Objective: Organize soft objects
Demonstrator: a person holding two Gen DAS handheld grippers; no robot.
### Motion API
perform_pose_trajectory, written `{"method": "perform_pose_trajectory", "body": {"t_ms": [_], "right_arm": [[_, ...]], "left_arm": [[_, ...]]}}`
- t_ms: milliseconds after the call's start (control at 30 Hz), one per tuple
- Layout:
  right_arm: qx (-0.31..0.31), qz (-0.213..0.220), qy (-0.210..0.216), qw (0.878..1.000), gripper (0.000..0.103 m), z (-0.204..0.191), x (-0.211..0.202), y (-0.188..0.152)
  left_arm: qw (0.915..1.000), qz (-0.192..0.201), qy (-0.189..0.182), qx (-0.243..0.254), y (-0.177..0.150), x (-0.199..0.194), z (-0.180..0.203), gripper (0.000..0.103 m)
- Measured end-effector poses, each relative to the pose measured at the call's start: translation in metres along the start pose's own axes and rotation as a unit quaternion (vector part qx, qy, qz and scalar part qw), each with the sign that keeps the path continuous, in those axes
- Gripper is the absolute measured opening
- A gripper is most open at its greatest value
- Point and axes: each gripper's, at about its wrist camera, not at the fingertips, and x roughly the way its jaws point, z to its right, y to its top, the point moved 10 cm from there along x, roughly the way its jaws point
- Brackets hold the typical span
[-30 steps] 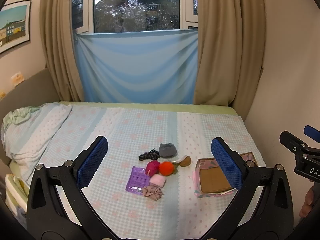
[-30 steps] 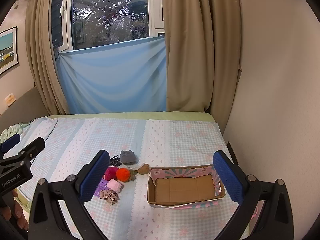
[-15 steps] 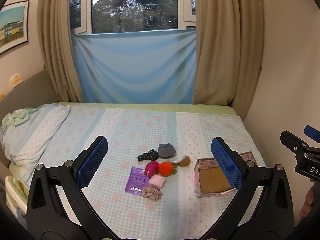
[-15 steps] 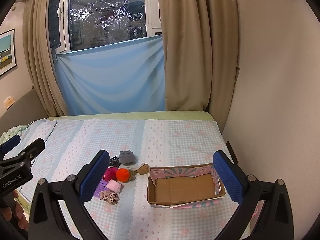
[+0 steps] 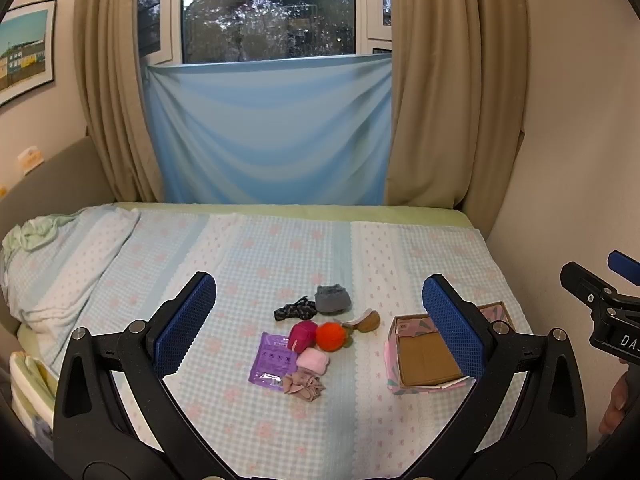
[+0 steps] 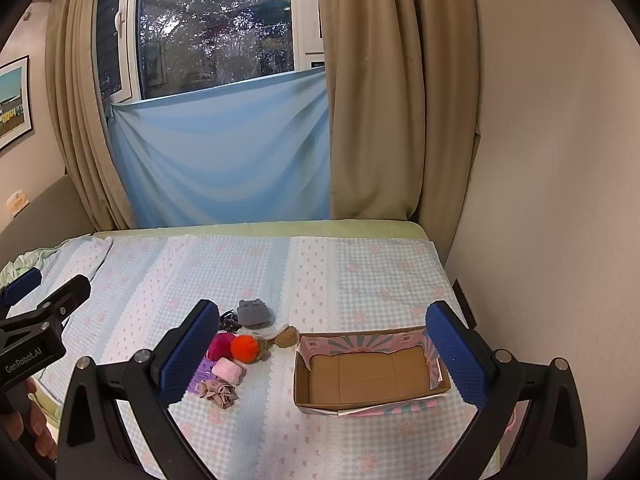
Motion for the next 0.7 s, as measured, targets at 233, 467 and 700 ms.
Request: {"method": "perform_pose_trajectory", "body": {"t_ms": [233,467,700], "right_arm": [[-0.001,-0.003,0.002,1.000,0.103,-0.001,0.003,-0.001],[-0.002,-0.004,0.005,1.000,0.103,-0.003,0.003,-0.001],[-0.018,-0.004,0.004,1.000,0.103,0.000,0.004,0.001]], "left_arm": [[1.0000,0.000,0.000,0.001,0.000,0.000,0.000,0.103],[1.0000,0.002,-0.001,-0.007,-0.003,-0.001,-0.004,0.103],[0.9995,-0.011,0.024,-0.018,-0.011,0.000,-0.020,0.103]]}}
